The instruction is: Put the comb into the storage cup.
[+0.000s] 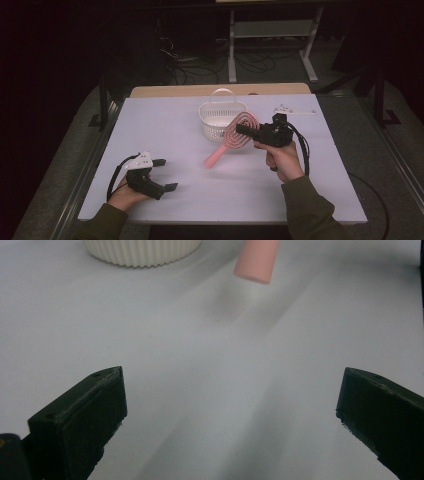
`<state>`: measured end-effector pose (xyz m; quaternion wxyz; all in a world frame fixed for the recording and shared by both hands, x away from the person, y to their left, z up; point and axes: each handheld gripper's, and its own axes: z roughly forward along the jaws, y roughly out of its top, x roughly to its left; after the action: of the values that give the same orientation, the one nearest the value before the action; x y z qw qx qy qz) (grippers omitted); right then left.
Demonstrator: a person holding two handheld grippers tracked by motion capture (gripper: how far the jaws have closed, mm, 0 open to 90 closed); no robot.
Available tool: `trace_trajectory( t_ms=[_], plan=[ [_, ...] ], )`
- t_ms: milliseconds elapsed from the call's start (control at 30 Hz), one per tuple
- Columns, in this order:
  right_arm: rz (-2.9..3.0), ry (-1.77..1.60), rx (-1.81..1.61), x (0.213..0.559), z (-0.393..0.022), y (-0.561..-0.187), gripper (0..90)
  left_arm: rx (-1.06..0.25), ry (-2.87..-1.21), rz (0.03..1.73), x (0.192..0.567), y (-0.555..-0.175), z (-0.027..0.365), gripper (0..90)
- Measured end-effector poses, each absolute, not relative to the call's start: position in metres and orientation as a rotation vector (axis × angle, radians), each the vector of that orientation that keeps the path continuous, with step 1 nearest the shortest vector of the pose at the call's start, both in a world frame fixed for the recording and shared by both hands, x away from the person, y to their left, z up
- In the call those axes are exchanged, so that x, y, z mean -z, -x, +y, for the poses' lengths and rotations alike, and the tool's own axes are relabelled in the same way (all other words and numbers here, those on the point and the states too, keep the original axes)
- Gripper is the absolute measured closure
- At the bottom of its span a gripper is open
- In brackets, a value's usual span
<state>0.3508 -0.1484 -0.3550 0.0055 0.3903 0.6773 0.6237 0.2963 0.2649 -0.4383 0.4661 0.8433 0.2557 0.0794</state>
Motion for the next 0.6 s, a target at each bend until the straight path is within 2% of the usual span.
trace_trajectory(
  t_ms=[600],
  plan=[
    [2.053,-1.201,-1.988,0.333,-0.153,-0.36,63.0,-0.224,-2.098,0.616,0.437,-0.295,0.264,0.0]
  ],
)
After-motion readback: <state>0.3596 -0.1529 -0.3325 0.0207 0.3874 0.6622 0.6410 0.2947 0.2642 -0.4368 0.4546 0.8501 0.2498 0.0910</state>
